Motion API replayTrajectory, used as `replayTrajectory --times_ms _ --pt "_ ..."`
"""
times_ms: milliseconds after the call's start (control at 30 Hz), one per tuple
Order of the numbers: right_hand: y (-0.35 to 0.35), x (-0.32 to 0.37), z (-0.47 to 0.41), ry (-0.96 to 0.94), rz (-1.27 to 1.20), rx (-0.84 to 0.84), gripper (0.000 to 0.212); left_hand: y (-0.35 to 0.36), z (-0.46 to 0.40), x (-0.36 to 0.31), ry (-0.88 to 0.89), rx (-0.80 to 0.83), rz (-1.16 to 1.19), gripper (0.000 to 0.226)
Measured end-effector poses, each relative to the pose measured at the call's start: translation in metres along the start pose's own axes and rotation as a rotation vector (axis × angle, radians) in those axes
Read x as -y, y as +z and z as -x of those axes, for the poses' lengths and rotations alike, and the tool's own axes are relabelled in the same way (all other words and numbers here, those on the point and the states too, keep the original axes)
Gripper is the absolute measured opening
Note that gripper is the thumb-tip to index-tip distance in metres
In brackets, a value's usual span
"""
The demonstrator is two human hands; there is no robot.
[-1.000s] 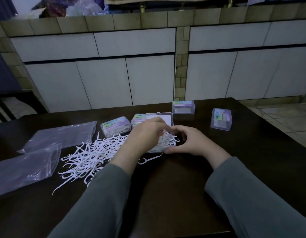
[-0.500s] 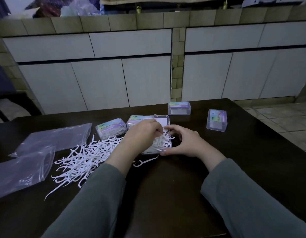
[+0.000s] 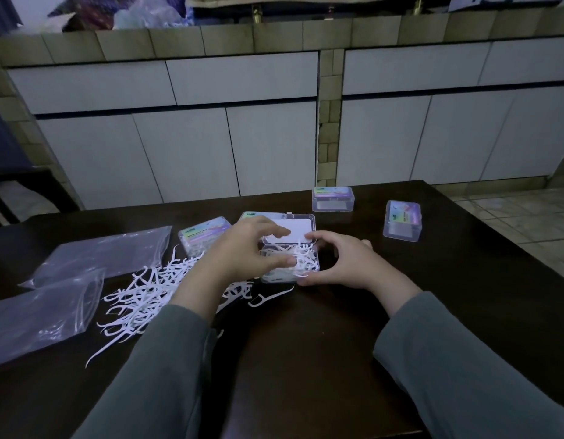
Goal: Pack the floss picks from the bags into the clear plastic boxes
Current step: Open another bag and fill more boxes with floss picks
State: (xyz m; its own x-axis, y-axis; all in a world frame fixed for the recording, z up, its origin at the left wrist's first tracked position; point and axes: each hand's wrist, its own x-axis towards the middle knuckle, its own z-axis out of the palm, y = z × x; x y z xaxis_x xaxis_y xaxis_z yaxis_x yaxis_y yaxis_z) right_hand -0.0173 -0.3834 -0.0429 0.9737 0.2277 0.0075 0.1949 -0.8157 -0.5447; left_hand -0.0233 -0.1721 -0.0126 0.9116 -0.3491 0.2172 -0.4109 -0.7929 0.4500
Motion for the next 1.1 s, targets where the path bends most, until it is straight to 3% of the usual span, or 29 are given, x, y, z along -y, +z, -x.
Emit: replayTrajectory --times_ms 100,267,500,667,767,1100 --pt "-0.003 0.004 0.004 -0.017 -0.012 0.001 0.087 0.005 -0.001 -0.004 0.025 0.092 -0.004 0.058" --pt "-0.007 0.009 0.01 -0.025 -0.027 0.013 0.086 0.014 -0.014 -0.009 0.086 0.168 -0.071 0.042" --pt "-0.007 0.009 0.009 -0.011 -0.036 0.012 0.087 0.016 -0.018 -0.003 0.063 0.033 -0.109 0.034" --pt "-0.006 0.008 0.008 -0.004 -0.03 0.013 0.087 0.014 -0.018 -0.002 0.02 0.062 -0.07 0.023" --pt "-0.006 0.008 0.008 0.01 -0.033 0.01 0.088 0.013 -0.022 -0.003 0.025 0.077 -0.144 0.028" --pt "-0.006 0.01 0.009 0.031 -0.037 0.007 0.087 0.006 -0.022 0.004 -0.014 -0.008 -0.243 0.017"
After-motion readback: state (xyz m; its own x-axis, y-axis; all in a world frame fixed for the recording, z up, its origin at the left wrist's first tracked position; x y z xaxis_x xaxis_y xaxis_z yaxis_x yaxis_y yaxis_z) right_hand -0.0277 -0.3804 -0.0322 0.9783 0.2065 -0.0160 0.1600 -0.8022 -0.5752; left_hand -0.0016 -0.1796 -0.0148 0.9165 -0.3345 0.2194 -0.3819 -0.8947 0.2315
